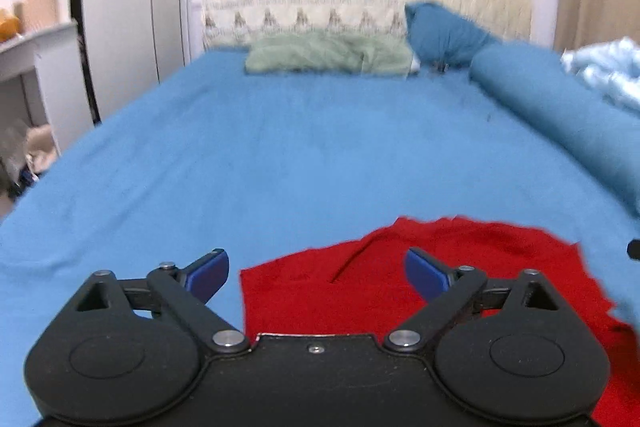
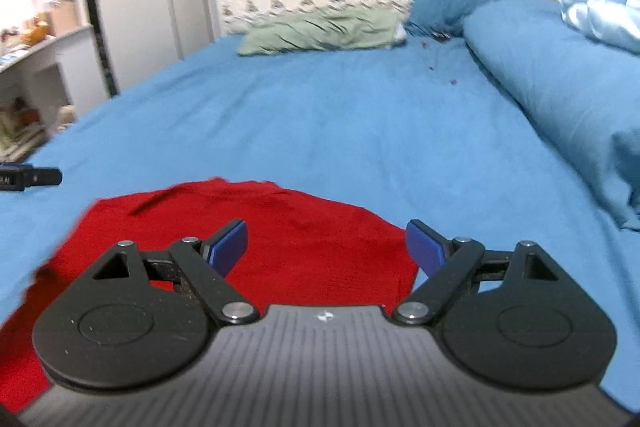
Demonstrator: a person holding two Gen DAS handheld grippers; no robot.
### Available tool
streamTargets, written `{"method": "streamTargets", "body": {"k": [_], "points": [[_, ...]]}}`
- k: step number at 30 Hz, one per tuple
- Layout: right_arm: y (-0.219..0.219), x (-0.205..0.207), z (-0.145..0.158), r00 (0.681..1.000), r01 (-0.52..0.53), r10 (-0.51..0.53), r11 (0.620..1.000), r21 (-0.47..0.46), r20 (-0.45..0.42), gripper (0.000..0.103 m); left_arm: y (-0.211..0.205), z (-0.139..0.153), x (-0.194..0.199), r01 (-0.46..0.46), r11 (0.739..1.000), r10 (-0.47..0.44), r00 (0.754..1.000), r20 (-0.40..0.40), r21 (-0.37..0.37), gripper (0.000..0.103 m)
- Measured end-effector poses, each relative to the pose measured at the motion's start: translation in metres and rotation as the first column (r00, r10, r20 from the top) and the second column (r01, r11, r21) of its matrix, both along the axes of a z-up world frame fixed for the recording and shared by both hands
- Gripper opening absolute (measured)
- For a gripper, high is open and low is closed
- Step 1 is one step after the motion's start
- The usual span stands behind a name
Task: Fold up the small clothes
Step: 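Open both tools and lift back to view the folded sweater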
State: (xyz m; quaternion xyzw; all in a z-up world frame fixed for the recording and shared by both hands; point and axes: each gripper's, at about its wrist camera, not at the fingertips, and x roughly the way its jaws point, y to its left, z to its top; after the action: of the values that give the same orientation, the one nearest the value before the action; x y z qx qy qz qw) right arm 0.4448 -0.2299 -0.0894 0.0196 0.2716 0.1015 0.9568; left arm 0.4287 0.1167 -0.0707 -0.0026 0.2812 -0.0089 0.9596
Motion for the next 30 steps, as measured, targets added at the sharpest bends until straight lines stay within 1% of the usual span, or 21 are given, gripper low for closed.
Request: {"method": "streamTargets", "body": {"k": [2, 4, 6, 9, 11, 12, 13, 15, 17, 19, 22, 25, 28, 30], "points": [[-0.004, -0.031, 0.019, 1.000, -0.016, 0.017, 1.000, -0.012, 0.011, 0.102, 0.006, 0.018, -0.031, -0.009, 1.000, 0.009, 1.000, 0.016, -0.001, 0.097], [-0.007, -0.066, 0.039, 0.999, -0.009, 0.011, 0.999, -0.037, 0.033, 0.102, 0.010, 0.034, -0.067, -0.031, 0.999, 0.030, 0.999, 0.031, 0.024, 0.097], [-0.011, -0.102, 0.059, 0.999, -0.004, 0.006, 0.999, -0.049, 0.042, 0.102, 0.011, 0.047, -0.102, -0.048, 0.998, 0.047, 0.999, 0.025, 0.044, 0.097], [-0.014, -0.159, 0.090, 0.999, 0.007, -0.005, 0.999, -0.050, 0.043, 0.102, 0.007, 0.061, -0.150, -0.050, 0.998, 0.049, 0.999, 0.014, 0.049, 0.101], [-0.017, -0.197, 0.109, 0.999, 0.013, -0.010, 0.998, -0.057, 0.048, 0.102, 0.006, 0.067, -0.184, -0.049, 0.998, 0.049, 0.999, -0.006, 0.048, 0.101], [-0.017, -0.216, 0.117, 0.999, 0.015, -0.012, 0.998, -0.067, 0.039, 0.102, 0.006, 0.069, -0.201, -0.041, 0.998, 0.042, 0.999, -0.027, 0.038, 0.101], [-0.020, -0.234, 0.123, 0.999, 0.016, -0.014, 0.998, -0.066, 0.033, 0.102, 0.006, 0.068, -0.211, -0.035, 0.999, 0.037, 0.998, -0.047, 0.028, 0.101], [-0.021, -0.267, 0.127, 1.000, 0.001, -0.001, 0.997, -0.073, 0.003, 0.102, 0.006, 0.066, -0.232, -0.022, 1.000, 0.023, 0.996, -0.081, 0.018, 0.101], [-0.023, -0.296, 0.123, 1.000, -0.005, 0.003, 0.997, -0.079, -0.023, 0.102, 0.008, 0.061, -0.255, -0.017, 1.000, 0.019, 0.994, -0.105, 0.015, 0.101], [-0.024, -0.319, 0.110, 0.998, -0.010, 0.006, 0.998, -0.063, -0.061, 0.102, 0.010, 0.048, -0.271, -0.007, 1.000, 0.006, 0.989, -0.149, -0.004, 0.101], [-0.019, -0.345, 0.078, 0.992, -0.009, 0.004, 0.999, -0.033, -0.125, 0.101, 0.015, 0.024, -0.288, -0.004, 0.999, -0.005, 0.979, -0.204, -0.046, 0.101], [-0.014, -0.362, 0.041, 0.984, 0.005, -0.012, 0.999, -0.038, -0.176, 0.099, 0.017, -0.007, -0.301, -0.011, 0.999, 0.000, 0.968, -0.250, -0.042, 0.100], [-0.008, -0.371, 0.004, 0.976, 0.028, -0.037, 0.999, -0.046, -0.215, 0.099, 0.018, -0.040, -0.309, -0.028, 0.999, 0.017, 0.957, -0.290, -0.033, 0.096], [-0.006, -0.375, -0.020, 0.969, 0.049, -0.058, 0.998, -0.042, -0.240, 0.099, 0.020, -0.061, -0.310, -0.048, 0.998, 0.031, 0.947, -0.319, -0.044, 0.088]]}}
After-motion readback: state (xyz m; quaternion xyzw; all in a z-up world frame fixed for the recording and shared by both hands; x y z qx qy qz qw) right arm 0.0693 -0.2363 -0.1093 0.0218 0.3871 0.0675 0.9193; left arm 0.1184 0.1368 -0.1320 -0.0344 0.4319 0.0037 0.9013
